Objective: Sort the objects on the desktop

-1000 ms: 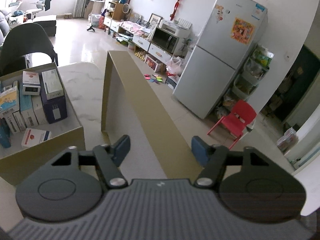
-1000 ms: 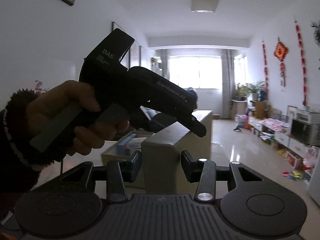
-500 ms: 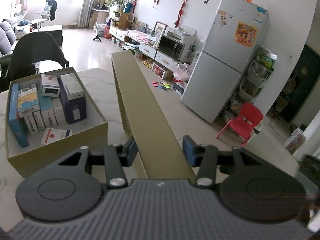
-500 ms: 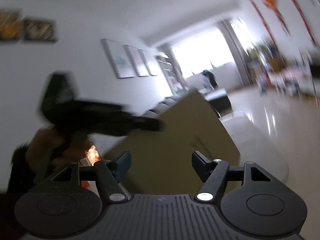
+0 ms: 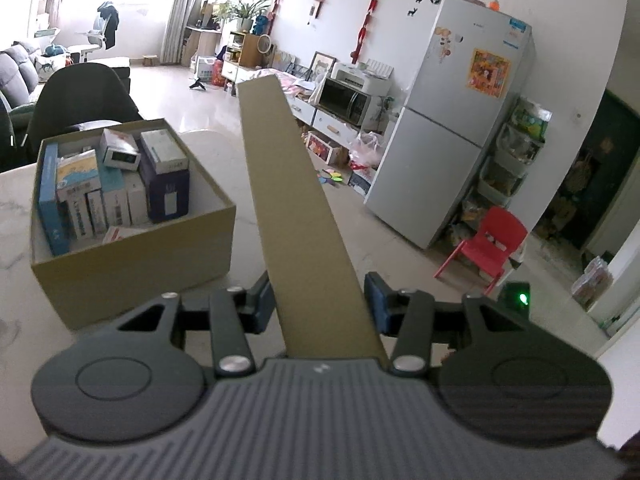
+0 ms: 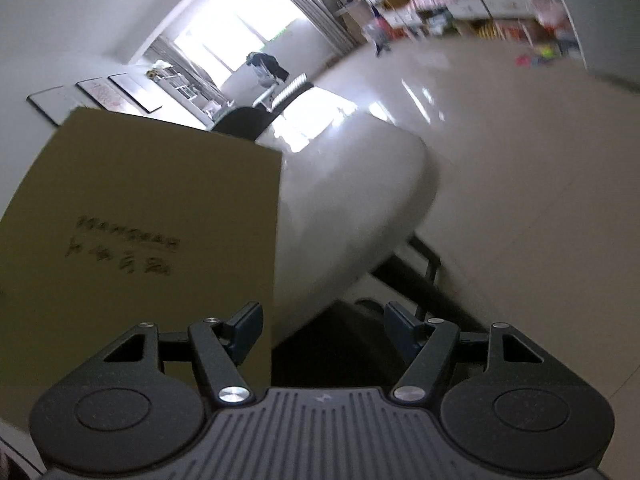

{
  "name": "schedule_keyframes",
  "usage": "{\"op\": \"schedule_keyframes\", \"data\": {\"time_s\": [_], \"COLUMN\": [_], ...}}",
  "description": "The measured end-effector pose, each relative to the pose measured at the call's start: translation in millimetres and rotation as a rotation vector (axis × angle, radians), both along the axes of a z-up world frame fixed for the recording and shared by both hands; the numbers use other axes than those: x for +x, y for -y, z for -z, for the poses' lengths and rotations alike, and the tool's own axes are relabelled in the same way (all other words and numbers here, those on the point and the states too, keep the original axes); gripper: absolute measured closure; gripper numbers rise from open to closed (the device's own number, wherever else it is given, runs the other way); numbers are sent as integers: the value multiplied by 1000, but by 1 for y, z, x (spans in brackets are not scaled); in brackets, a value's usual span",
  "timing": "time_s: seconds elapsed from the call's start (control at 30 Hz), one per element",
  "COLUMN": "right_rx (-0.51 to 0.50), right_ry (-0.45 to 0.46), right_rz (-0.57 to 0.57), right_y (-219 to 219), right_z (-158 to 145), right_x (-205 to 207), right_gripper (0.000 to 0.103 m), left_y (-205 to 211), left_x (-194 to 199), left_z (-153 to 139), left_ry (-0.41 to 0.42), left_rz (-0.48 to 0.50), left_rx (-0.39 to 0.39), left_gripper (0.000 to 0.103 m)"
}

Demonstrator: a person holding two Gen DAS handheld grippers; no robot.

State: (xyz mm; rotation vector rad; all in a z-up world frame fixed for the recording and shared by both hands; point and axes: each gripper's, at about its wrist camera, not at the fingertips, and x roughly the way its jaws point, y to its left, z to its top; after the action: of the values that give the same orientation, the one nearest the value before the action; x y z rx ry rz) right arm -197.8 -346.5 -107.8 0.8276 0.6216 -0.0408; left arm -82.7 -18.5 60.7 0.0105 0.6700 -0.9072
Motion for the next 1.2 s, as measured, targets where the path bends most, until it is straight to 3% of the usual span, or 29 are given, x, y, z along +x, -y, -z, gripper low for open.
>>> {"op": "schedule_keyframes", "data": {"time_s": [0.33,0.53,0.97,1.2], "right_rx": [148,190,240,316], "right_ry": [27,51,90,129], "right_rz": [-87,-125,-213,-252], "right_y": [0,11,19,22], "right_z": [26,18,-1,3], "right_x": [5,2,15,27], "right_gripper": [36,36,37,37], "left_y": [-20,-37,-80,-93], "left_x": [-5,-3,4,14], "left_z": [28,45,92,113], "left_ry": [-45,-55,-119,-92], "left_rz": [-30,-56,-68,-53], "left_rx": [2,19,-58,-81], "left_gripper": [56,49,42,36]}}
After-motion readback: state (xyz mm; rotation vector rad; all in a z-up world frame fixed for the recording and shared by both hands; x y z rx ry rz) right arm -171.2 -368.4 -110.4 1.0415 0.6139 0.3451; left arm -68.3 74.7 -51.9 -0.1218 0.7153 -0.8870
